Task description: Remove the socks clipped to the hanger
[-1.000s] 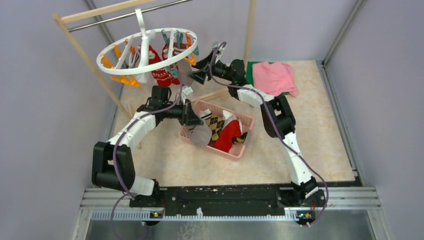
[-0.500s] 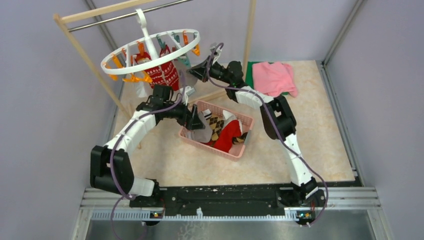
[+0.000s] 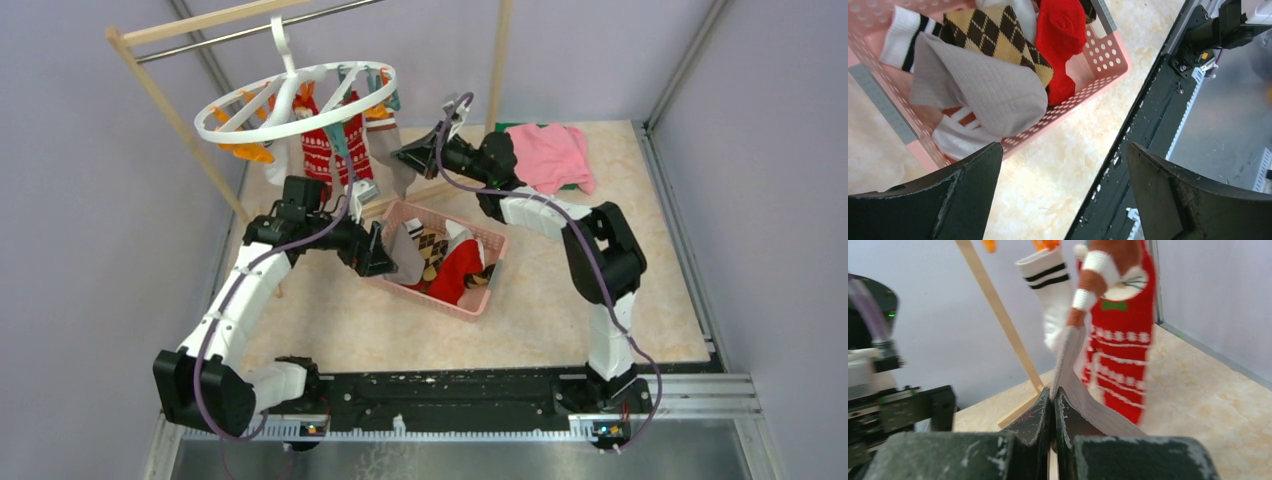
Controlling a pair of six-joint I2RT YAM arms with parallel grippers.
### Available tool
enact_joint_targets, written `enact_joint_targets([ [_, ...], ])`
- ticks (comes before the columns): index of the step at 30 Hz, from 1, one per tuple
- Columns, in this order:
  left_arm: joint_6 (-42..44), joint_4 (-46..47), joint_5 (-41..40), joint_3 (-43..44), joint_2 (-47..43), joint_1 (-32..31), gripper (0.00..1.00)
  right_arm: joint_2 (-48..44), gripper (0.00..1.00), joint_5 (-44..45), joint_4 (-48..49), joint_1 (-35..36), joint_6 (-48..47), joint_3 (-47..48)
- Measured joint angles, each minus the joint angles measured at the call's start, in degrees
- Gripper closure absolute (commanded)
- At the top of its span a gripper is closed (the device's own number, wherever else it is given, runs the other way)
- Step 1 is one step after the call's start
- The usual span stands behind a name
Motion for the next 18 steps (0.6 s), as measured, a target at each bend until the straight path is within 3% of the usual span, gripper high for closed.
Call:
enact_joint_targets([
  [10, -2.1, -0.5, 0.0, -2.4, -8.4, 0.5, 0.01, -14.6, 1.00, 2.1, -5.5, 6.1, -2.4, -12.9],
  [18, -3.5, 0.0, -1.4, -2.4, -11.1, 0.6, 0.01, -20.1, 1.00, 4.1, -7.4, 11.7, -0.9, -17.9],
])
